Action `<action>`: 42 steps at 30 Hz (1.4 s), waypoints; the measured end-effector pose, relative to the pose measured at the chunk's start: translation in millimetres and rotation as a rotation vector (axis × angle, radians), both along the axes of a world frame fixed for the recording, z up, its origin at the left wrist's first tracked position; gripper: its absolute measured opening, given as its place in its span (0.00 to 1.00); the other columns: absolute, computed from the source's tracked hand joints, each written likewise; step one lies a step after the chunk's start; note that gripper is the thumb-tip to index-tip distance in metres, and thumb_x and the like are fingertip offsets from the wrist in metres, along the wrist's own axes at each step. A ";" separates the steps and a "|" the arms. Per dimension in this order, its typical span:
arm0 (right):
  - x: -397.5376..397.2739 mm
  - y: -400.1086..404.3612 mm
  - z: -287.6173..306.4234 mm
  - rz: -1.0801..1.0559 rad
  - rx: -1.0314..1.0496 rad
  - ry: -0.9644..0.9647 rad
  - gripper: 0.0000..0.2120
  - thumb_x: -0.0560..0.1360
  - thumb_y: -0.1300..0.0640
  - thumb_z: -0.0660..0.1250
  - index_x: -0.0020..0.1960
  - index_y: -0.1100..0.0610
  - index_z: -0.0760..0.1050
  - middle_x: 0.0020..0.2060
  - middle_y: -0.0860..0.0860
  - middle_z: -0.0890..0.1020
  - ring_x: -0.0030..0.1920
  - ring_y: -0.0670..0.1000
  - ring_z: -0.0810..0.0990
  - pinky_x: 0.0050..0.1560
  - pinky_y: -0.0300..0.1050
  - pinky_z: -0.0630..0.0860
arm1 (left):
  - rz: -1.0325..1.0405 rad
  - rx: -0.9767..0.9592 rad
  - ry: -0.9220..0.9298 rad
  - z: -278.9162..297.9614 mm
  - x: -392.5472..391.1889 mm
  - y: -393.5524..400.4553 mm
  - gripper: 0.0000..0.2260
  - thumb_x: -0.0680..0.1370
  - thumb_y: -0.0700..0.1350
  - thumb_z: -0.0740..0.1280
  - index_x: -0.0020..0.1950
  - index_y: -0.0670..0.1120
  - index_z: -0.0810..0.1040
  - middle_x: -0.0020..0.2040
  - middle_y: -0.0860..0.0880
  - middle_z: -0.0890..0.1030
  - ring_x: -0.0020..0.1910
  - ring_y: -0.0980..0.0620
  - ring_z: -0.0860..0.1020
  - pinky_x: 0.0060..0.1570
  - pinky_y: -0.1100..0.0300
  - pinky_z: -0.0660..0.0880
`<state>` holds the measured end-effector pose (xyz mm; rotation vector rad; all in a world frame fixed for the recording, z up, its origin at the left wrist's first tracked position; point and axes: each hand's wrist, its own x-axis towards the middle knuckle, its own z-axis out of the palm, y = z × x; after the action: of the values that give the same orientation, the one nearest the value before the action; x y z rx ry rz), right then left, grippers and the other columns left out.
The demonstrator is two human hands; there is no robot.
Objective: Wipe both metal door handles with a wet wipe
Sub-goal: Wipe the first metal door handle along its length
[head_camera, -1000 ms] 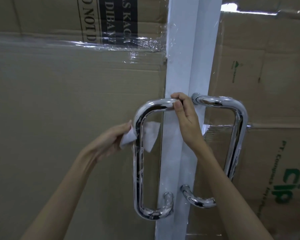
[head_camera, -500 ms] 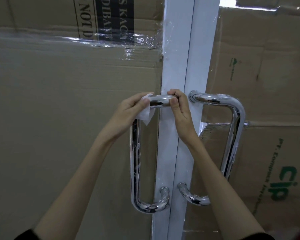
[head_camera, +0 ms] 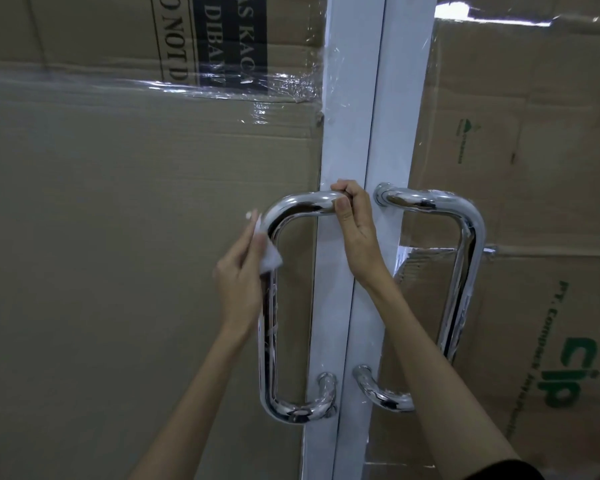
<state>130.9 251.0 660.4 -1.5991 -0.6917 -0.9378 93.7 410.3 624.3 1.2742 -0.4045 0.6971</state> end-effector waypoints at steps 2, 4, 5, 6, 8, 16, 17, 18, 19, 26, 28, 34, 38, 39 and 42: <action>1.0 0.4 -0.4 -0.003 0.007 -0.002 0.08 0.81 0.55 0.54 0.55 0.44 0.68 0.52 0.45 0.72 0.55 0.40 0.71 0.59 0.32 0.66 | -0.110 0.023 0.068 25.2 6.7 3.8 0.13 0.81 0.45 0.60 0.61 0.43 0.78 0.50 0.53 0.82 0.46 0.64 0.80 0.47 0.70 0.76; 1.0 0.5 -0.2 0.005 0.012 0.001 0.08 0.81 0.54 0.54 0.55 0.43 0.68 0.52 0.45 0.72 0.55 0.39 0.71 0.59 0.31 0.66 | -0.333 0.036 0.212 36.4 15.8 9.9 0.15 0.82 0.49 0.56 0.55 0.43 0.80 0.42 0.51 0.83 0.39 0.60 0.81 0.37 0.68 0.76; 0.5 0.6 -0.1 0.012 0.012 0.005 0.08 0.81 0.54 0.54 0.55 0.43 0.68 0.52 0.46 0.72 0.55 0.39 0.71 0.59 0.31 0.66 | -0.422 0.050 0.292 35.8 18.0 15.0 0.16 0.82 0.51 0.55 0.52 0.44 0.80 0.41 0.52 0.84 0.39 0.58 0.81 0.37 0.67 0.77; 0.3 0.4 0.1 0.015 0.010 0.007 0.08 0.81 0.54 0.54 0.55 0.43 0.68 0.52 0.46 0.72 0.55 0.39 0.71 0.59 0.31 0.66 | -0.478 0.083 0.364 32.9 18.3 20.1 0.18 0.83 0.52 0.54 0.50 0.45 0.80 0.39 0.52 0.84 0.39 0.57 0.81 0.37 0.66 0.77; 0.1 -0.5 0.3 0.021 0.002 0.012 0.08 0.81 0.54 0.54 0.55 0.43 0.68 0.52 0.46 0.72 0.54 0.38 0.71 0.58 0.30 0.66 | -0.502 0.172 0.444 22.7 18.6 28.5 0.19 0.83 0.50 0.52 0.48 0.44 0.80 0.36 0.50 0.83 0.37 0.52 0.79 0.35 0.62 0.75; 2.4 -0.8 -1.1 0.023 0.009 -0.002 0.08 0.81 0.56 0.54 0.55 0.43 0.67 0.52 0.42 0.71 0.54 0.36 0.71 0.58 0.30 0.66 | -0.415 0.233 0.275 59.6 19.4 14.7 0.16 0.83 0.50 0.54 0.50 0.45 0.79 0.43 0.50 0.81 0.40 0.58 0.80 0.45 0.65 0.75; 3.0 -0.6 -1.3 0.021 0.012 -0.007 0.08 0.81 0.56 0.54 0.55 0.44 0.67 0.52 0.43 0.71 0.54 0.37 0.71 0.58 0.31 0.66 | -0.364 0.231 0.222 56.2 16.3 11.3 0.16 0.83 0.49 0.54 0.52 0.42 0.79 0.45 0.49 0.81 0.41 0.58 0.80 0.44 0.65 0.75; 3.5 -0.4 -1.5 0.019 0.014 -0.012 0.08 0.81 0.56 0.54 0.55 0.44 0.67 0.52 0.43 0.71 0.54 0.37 0.71 0.58 0.31 0.66 | -0.318 0.196 0.169 48.4 11.8 8.9 0.17 0.83 0.47 0.54 0.57 0.40 0.78 0.48 0.48 0.82 0.44 0.59 0.81 0.45 0.67 0.75; 3.7 -0.3 -1.8 0.017 0.016 -0.016 0.08 0.81 0.56 0.54 0.55 0.44 0.67 0.52 0.43 0.71 0.54 0.38 0.71 0.58 0.31 0.66 | -0.270 0.160 0.117 36.6 7.2 9.2 0.16 0.83 0.45 0.55 0.63 0.40 0.76 0.53 0.48 0.81 0.48 0.62 0.81 0.47 0.69 0.75; 4.5 1.7 -3.2 0.018 0.038 -0.021 0.09 0.81 0.56 0.54 0.55 0.44 0.67 0.52 0.43 0.71 0.55 0.37 0.70 0.59 0.30 0.65 | -0.019 0.062 -0.039 -12.0 2.9 16.0 0.18 0.76 0.37 0.66 0.66 0.44 0.72 0.64 0.49 0.77 0.62 0.60 0.76 0.65 0.61 0.71; 4.7 1.7 -3.3 0.009 0.036 -0.027 0.09 0.81 0.57 0.54 0.55 0.44 0.67 0.52 0.43 0.71 0.54 0.37 0.70 0.58 0.30 0.65 | 0.086 0.168 -0.139 6.7 6.8 12.7 0.16 0.76 0.39 0.68 0.64 0.44 0.76 0.62 0.48 0.79 0.60 0.58 0.77 0.64 0.60 0.71; 0.5 -1.1 -0.4 0.023 0.004 -0.029 0.08 0.81 0.58 0.54 0.56 0.48 0.68 0.52 0.47 0.71 0.53 0.37 0.71 0.57 0.30 0.67 | 0.253 0.486 -0.355 37.7 14.5 -11.1 0.14 0.78 0.46 0.66 0.63 0.51 0.78 0.62 0.53 0.79 0.60 0.57 0.78 0.61 0.56 0.74; -0.7 -3.1 0.3 0.030 -0.004 -0.012 0.08 0.81 0.57 0.55 0.56 0.46 0.68 0.52 0.46 0.72 0.54 0.39 0.72 0.57 0.31 0.67 | 0.170 0.265 -0.273 2.9 15.0 6.4 0.16 0.77 0.43 0.66 0.65 0.49 0.74 0.64 0.50 0.77 0.64 0.53 0.76 0.64 0.51 0.73; -0.4 -3.1 0.2 0.025 -0.003 -0.009 0.08 0.81 0.57 0.55 0.56 0.46 0.68 0.52 0.45 0.72 0.54 0.39 0.71 0.58 0.30 0.66 | 0.125 0.208 -0.200 -2.5 11.7 10.9 0.16 0.77 0.42 0.67 0.65 0.49 0.74 0.63 0.50 0.78 0.63 0.54 0.77 0.63 0.53 0.74; 0.7 -1.0 -0.7 0.009 0.006 -0.012 0.09 0.81 0.57 0.54 0.55 0.44 0.68 0.51 0.41 0.71 0.53 0.36 0.71 0.58 0.30 0.65 | -0.031 0.126 0.032 3.4 6.2 23.5 0.13 0.78 0.43 0.65 0.62 0.48 0.76 0.55 0.53 0.82 0.52 0.65 0.79 0.51 0.69 0.76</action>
<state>131.6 250.0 659.7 -1.5849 -0.7028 -0.9429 99.9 433.8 627.7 1.3939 -0.4467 0.6326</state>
